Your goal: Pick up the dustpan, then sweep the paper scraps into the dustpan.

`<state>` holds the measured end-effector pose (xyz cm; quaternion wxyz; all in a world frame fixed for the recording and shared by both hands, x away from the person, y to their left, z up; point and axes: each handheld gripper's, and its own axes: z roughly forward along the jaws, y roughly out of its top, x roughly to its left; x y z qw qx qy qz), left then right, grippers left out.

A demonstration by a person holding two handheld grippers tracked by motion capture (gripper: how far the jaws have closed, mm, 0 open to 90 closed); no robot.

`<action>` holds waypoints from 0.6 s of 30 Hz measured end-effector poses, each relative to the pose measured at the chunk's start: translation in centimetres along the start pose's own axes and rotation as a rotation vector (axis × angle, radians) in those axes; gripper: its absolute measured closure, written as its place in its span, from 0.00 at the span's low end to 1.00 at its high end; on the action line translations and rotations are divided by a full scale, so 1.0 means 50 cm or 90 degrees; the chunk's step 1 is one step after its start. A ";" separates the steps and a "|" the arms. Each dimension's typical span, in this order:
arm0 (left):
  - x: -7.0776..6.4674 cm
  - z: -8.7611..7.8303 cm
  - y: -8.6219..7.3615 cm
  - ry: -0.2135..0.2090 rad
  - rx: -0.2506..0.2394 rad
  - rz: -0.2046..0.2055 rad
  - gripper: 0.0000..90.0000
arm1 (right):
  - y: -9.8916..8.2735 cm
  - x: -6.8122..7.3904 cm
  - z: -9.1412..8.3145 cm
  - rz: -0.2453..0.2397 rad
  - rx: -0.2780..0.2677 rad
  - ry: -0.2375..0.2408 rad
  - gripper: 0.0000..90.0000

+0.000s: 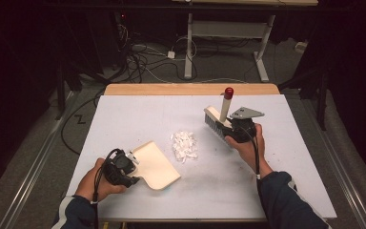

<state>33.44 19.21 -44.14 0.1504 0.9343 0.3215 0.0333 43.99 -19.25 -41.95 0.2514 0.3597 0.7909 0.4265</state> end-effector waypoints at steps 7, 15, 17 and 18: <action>-0.003 -0.003 0.000 0.003 -0.001 0.001 0.70 | 0.000 0.005 0.004 -0.003 0.004 0.002 0.75; -0.003 -0.001 0.001 0.002 0.005 0.008 0.70 | 0.002 0.010 0.003 -0.012 0.008 0.008 0.75; -0.003 0.000 0.001 0.001 0.007 0.008 0.70 | 0.003 0.010 0.005 -0.013 0.009 0.008 0.75; -0.003 0.001 0.001 -0.001 0.009 0.008 0.70 | 0.003 0.010 0.005 -0.013 0.009 0.008 0.75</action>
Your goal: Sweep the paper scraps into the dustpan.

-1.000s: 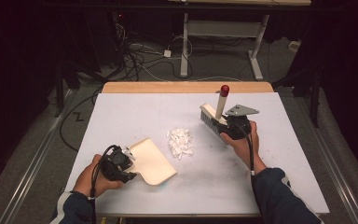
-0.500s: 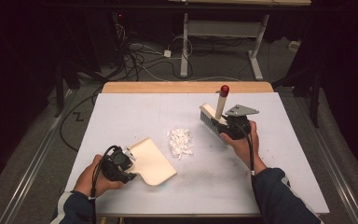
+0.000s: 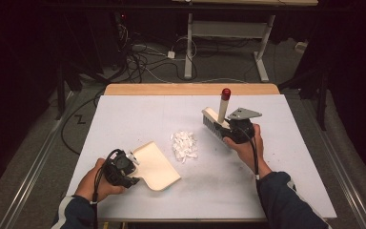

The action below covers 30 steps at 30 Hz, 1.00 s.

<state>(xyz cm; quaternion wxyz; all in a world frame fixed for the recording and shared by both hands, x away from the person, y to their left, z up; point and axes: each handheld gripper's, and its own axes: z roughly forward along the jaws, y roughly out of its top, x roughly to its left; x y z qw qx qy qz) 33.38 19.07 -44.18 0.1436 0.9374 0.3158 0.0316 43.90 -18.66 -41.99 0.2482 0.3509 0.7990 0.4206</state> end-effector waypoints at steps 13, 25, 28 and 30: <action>0.000 -0.013 0.000 -0.006 -0.010 0.001 0.70 | 0.023 0.019 -0.015 -0.012 0.000 -0.005 0.75; 0.000 -0.018 -0.001 -0.008 -0.009 -0.007 0.70 | 0.031 0.012 -0.003 -0.017 0.001 -0.007 0.75; -0.001 -0.018 -0.002 -0.010 -0.010 -0.013 0.70 | 0.035 0.006 0.006 -0.011 0.005 -0.013 0.75; 0.000 -0.019 -0.002 -0.011 -0.010 -0.011 0.70 | 0.037 0.001 0.015 -0.016 0.001 -0.009 0.75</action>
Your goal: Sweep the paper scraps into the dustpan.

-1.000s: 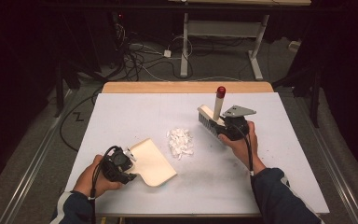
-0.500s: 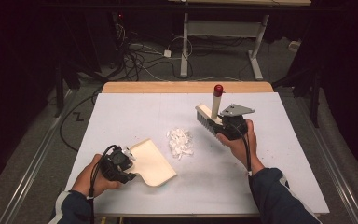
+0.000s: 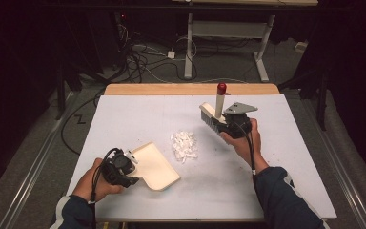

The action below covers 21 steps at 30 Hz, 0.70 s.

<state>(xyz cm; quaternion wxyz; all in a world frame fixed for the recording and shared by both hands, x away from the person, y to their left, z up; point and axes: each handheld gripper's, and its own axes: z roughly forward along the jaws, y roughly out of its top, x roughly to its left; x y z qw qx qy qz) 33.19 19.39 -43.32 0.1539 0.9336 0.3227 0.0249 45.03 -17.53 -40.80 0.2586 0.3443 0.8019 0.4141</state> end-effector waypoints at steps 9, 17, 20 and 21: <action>0.005 0.005 -0.001 -0.008 0.002 -0.002 0.70 | 0.006 0.007 0.043 -0.002 0.013 -0.003 0.75; 0.009 0.008 -0.003 -0.015 0.000 -0.004 0.70 | 0.009 0.027 0.081 -0.028 0.019 0.004 0.75; 0.010 0.008 -0.002 -0.016 0.000 -0.005 0.70 | 0.005 0.045 0.097 -0.036 0.011 -0.003 0.75; 0.010 0.008 -0.002 -0.015 -0.002 -0.006 0.70 | 0.005 0.045 0.097 -0.036 0.011 -0.003 0.75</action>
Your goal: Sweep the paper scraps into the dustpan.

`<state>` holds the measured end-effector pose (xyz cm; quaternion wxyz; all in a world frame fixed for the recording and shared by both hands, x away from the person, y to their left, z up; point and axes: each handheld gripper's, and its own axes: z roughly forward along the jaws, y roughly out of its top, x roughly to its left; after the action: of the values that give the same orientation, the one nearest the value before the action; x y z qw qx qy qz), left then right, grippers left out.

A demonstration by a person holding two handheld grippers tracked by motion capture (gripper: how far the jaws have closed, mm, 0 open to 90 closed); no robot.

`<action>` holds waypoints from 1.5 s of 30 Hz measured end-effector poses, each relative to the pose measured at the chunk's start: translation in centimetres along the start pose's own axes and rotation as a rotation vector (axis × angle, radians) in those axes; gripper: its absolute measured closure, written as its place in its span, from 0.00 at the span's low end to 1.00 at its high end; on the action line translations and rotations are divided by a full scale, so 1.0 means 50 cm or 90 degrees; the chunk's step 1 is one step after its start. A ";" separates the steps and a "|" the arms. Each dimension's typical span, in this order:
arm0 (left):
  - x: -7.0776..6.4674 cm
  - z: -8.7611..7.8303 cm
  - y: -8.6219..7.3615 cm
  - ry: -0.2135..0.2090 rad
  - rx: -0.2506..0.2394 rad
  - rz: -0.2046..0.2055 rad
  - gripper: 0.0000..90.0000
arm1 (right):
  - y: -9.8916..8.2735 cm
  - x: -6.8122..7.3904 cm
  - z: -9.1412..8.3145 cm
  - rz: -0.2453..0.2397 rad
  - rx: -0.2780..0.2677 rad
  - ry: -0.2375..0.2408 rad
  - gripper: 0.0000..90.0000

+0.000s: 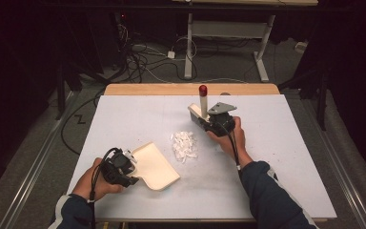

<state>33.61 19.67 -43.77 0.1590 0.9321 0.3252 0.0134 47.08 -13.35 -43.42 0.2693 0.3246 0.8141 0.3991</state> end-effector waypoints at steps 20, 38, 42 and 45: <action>-0.001 0.000 0.000 0.000 -0.004 -0.005 0.70 | -0.003 0.062 -0.009 -0.030 -0.011 0.088 0.75; 0.000 0.020 0.046 -0.016 0.017 -0.017 0.70 | -0.013 0.138 -0.039 -0.033 -0.042 0.160 0.75; -0.001 0.026 0.052 -0.013 0.020 -0.014 0.70 | -0.011 0.165 -0.044 -0.044 -0.041 0.173 0.75; -0.002 0.028 0.053 -0.014 0.020 -0.016 0.70 | -0.009 0.177 -0.047 -0.047 -0.043 0.189 0.75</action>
<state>35.32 17.26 -44.31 0.1481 0.9305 0.3351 -0.0036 39.56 -8.11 -44.12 0.1710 0.2225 0.8424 0.4599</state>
